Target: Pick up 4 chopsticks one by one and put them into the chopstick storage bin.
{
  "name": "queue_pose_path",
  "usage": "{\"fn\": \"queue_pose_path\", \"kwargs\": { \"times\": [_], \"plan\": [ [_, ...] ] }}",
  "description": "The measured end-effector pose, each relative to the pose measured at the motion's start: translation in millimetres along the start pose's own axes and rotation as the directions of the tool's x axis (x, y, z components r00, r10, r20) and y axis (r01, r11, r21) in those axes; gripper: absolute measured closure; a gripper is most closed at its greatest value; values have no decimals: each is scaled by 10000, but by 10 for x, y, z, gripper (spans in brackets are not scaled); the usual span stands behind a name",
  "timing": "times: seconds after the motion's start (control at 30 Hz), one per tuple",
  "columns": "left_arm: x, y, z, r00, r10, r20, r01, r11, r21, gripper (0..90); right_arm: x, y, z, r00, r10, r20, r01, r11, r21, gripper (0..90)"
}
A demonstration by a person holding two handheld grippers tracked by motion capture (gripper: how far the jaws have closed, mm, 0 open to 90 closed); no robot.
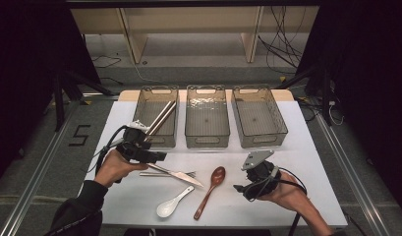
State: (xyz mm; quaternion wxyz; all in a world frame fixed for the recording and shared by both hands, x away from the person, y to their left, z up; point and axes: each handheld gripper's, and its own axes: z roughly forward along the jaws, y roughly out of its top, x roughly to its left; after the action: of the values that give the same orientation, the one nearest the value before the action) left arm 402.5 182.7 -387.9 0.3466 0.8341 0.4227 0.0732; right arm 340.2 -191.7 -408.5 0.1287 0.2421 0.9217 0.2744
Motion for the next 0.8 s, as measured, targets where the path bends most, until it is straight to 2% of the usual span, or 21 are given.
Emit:
{"fn": "queue_pose_path", "kwargs": {
  "times": [0.33,0.8],
  "plan": [
    [-216,-92,37,9988,387,290,-393,9990,204,198,-1,-7,4,10000,-14,27,14,10000,14,299],
    [-382,-212,79,9958,727,552,-752,9962,441,169,-4,-25,-8,9999,122,6,-122,9999,-110,297]
  ]
}}
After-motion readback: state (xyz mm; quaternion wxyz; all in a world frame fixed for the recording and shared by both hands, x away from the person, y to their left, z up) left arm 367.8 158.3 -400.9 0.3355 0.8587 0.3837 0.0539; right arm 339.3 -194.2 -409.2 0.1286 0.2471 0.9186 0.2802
